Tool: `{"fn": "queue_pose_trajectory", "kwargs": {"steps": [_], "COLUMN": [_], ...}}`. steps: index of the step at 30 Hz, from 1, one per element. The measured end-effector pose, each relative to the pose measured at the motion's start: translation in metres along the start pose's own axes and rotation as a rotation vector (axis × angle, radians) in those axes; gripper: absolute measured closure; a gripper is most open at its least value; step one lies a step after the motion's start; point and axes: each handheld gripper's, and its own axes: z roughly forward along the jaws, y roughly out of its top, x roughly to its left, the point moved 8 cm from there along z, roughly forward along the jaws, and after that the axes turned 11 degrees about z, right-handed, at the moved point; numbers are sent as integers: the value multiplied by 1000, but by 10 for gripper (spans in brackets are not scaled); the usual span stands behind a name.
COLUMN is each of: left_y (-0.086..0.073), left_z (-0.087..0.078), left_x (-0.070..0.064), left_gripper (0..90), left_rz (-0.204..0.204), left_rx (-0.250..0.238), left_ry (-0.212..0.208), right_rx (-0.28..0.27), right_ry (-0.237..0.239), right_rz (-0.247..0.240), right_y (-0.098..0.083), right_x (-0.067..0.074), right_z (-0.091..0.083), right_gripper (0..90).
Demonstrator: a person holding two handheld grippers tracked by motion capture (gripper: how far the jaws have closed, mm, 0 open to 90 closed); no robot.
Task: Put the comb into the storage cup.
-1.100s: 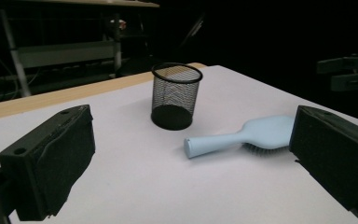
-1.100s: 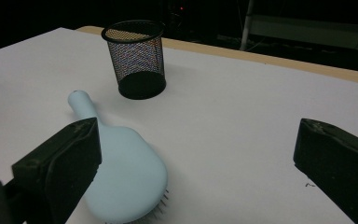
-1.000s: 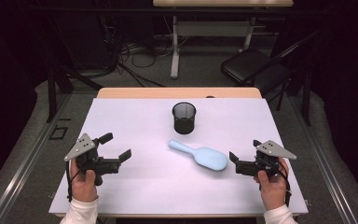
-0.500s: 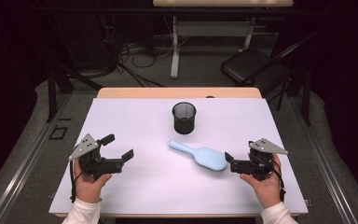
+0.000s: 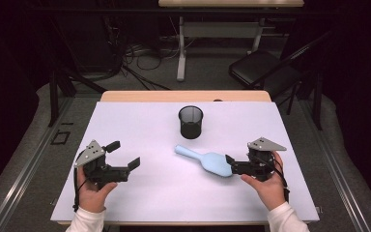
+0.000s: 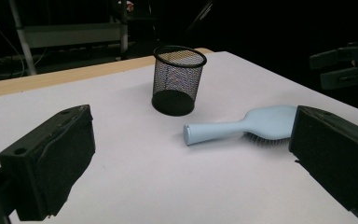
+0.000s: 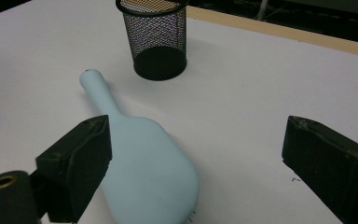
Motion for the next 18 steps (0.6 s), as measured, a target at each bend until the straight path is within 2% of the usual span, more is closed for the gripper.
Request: {"fn": "queue_pose_trajectory", "kwargs": {"steps": [1, 6, 10, 18], "left_y": [0, -1, -2, -1], "left_z": [1, 1, 1, 0], "left_x": [0, 0, 0, -1], "left_gripper": [6, 6, 6, 6], "left_rz": [0, 3, -6, -1], "left_rx": [1, 9, 10, 14], "left_ry": [1, 1, -2, 1], "right_rx": [14, 25, 33, 67], "right_ry": [-1, 16, 39, 59], "right_rz": [-8, -1, 9, -14], "right_y": [3, 11, 20, 29], "right_x": [1, 1, 3, 8], "right_z": [3, 11, 17, 28], "right_gripper": [125, 152, 225, 331]}}
